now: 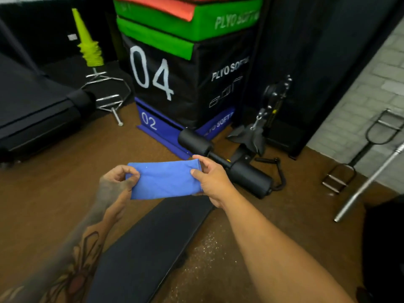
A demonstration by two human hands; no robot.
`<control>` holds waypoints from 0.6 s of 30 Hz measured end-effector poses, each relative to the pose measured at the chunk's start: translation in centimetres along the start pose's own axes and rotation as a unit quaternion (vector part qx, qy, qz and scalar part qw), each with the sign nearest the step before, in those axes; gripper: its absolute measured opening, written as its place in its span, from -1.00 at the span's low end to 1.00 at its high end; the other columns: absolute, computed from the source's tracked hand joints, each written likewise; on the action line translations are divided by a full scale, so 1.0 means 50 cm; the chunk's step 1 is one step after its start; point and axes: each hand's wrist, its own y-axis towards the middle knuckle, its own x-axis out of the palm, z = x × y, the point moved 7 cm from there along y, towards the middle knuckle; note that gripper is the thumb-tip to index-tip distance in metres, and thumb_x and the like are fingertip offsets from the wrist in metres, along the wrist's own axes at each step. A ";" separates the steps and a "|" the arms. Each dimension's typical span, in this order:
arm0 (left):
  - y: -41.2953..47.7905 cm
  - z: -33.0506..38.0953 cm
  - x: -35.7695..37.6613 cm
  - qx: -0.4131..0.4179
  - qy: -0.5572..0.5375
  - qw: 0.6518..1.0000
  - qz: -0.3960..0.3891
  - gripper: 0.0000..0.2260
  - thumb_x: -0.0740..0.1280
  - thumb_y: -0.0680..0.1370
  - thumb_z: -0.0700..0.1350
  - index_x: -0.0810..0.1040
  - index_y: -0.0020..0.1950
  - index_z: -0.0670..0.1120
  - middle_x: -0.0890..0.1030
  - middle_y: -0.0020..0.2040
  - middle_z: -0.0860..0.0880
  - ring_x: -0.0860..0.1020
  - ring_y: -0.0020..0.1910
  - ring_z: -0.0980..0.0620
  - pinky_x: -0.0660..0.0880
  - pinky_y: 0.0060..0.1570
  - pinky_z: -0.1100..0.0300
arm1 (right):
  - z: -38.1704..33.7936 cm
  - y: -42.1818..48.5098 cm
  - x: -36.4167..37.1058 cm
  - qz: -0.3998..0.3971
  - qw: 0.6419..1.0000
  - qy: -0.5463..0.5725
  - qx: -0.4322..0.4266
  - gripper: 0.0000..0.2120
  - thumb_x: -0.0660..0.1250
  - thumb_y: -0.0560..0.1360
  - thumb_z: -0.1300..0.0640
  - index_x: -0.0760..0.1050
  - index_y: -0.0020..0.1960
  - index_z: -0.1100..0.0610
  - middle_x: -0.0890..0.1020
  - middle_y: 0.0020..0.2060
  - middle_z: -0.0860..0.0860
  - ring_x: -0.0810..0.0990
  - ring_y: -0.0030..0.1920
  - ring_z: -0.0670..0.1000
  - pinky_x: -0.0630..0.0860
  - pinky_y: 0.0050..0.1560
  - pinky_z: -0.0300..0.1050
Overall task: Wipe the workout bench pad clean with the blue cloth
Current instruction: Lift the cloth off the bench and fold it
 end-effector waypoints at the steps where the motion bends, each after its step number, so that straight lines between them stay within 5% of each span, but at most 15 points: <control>1: 0.008 0.020 0.037 0.008 0.019 1.000 -0.021 -0.73 0.37 0.55 -0.34 0.60 -0.25 -0.01 0.62 -0.35 0.19 0.51 -0.33 0.34 0.39 -0.23 0.44 | -0.012 -0.002 -0.033 0.015 1.000 0.006 0.000 -0.64 0.31 0.57 0.26 0.49 0.29 -0.07 0.59 0.23 0.03 0.61 0.13 0.04 0.62 -0.28 -0.04; 5: 0.037 0.092 0.185 0.039 0.095 0.990 -0.091 -0.70 0.35 0.56 -0.35 0.66 -0.19 0.04 0.66 -0.11 0.08 0.55 -0.22 0.44 0.40 -0.16 0.56 | -0.060 -0.002 -0.162 0.076 0.997 0.022 -0.011 -0.76 0.31 0.55 0.27 0.58 0.09 -0.04 0.68 0.04 0.00 0.67 -0.01 0.00 0.61 -0.32 -0.09; 9: 0.057 0.132 0.320 0.032 0.145 0.972 -0.184 -0.73 0.47 0.49 -0.32 0.66 -0.05 0.08 0.66 0.07 -0.09 0.63 0.01 0.09 0.51 0.11 0.17 | -0.084 0.006 -0.280 0.136 0.990 0.028 0.001 -0.75 0.30 0.57 0.28 0.57 0.03 -0.07 0.66 0.09 0.01 0.65 0.05 0.06 0.67 -0.16 0.04; 13: 0.069 0.165 0.438 0.012 0.204 0.940 -0.273 -0.62 0.55 0.40 -0.32 0.63 0.15 -0.02 0.58 0.23 -0.16 0.59 0.16 -0.13 0.54 0.17 0.03 | -0.090 0.017 -0.372 0.159 0.987 0.015 0.034 -0.55 0.28 0.60 0.26 0.41 0.41 -0.10 0.50 0.32 -0.04 0.56 0.21 0.07 0.68 -0.12 0.04; 18: 0.087 0.164 0.554 0.005 0.240 0.914 -0.328 -0.56 0.55 0.39 -0.34 0.61 0.21 -0.06 0.47 0.38 -0.19 0.51 0.30 -0.21 0.50 0.23 0.01 | -0.091 0.030 -0.465 0.189 0.981 -0.005 0.036 -0.43 0.26 0.60 0.29 0.29 0.49 -0.16 0.47 0.34 -0.07 0.54 0.22 0.05 0.67 -0.05 0.10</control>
